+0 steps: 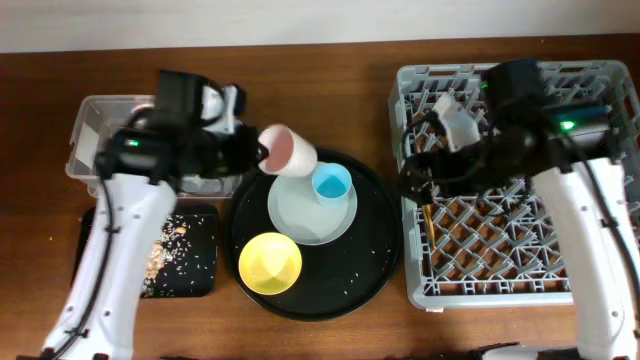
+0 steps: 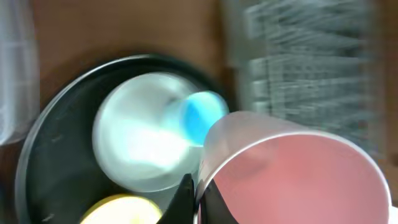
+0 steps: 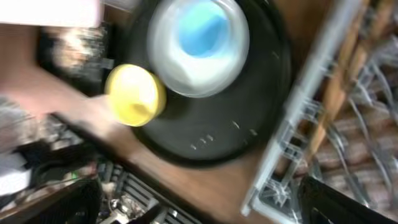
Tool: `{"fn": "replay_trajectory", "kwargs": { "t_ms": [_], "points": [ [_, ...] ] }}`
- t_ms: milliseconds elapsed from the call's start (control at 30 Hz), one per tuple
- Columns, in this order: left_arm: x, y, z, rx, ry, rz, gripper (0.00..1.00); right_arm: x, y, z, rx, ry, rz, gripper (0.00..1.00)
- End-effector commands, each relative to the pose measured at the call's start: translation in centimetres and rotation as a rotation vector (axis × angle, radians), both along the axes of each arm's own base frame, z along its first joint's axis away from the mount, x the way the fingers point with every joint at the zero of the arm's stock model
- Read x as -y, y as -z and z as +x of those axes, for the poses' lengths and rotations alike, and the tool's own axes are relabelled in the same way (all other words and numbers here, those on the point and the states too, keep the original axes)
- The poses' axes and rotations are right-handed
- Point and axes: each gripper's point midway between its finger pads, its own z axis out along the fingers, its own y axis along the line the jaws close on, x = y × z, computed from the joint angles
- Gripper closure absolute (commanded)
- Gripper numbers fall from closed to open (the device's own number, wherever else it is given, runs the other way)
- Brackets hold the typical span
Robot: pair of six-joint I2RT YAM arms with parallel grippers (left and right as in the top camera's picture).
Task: Sort waste into correct bins and load items into the dishwasher rack
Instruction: 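Lift the pink cup with the left gripper and hand it to the right gripper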
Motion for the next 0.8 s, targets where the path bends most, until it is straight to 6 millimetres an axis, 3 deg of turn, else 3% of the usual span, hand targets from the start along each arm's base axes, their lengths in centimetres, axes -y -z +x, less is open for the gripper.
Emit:
{"fn": "replay_trajectory", "kwargs": {
  "t_ms": [0,33,100,200,267,433,533,567,767],
  "points": [
    [3.1,-8.9,-3.7,0.187,0.401,-0.512,1.00,-1.4,-6.4,-0.9,0.214,-0.220,0.396,0.01],
    [3.4,-10.6,-4.6,0.235,0.473,-0.599,1.00,-0.8,-7.6,-1.0,0.273,-0.239,0.471,0.02],
    [4.3,-11.4,-4.8,0.288,0.533,-0.618,1.00,-1.1,-8.4,-1.2,0.306,-0.264,0.516,0.02],
    [9.1,-12.9,-6.5,0.435,0.739,-0.616,1.00,-2.7,-8.7,-2.0,0.304,-0.323,0.544,0.02],
    [10.7,-13.3,-6.7,0.461,0.769,-0.607,1.00,-4.4,-9.6,-2.9,0.315,-0.389,0.603,0.02],
    [10.9,-13.5,-6.6,0.461,0.767,-0.610,1.00,-7.6,-11.4,-5.3,0.432,-0.594,0.711,0.02],
    [10.9,-13.6,-6.6,0.465,0.768,-0.610,0.99,-7.9,-11.8,-5.0,0.477,-0.616,0.729,0.01],
    [10.9,-13.6,-6.6,0.465,0.768,-0.610,0.99,-7.9,-11.6,-4.6,0.475,-0.616,0.728,0.09],
    [11.7,-13.9,-7.1,0.496,0.804,-0.613,0.99,-8.0,-11.0,-3.9,0.448,-0.606,0.733,0.17]
  ]
}}
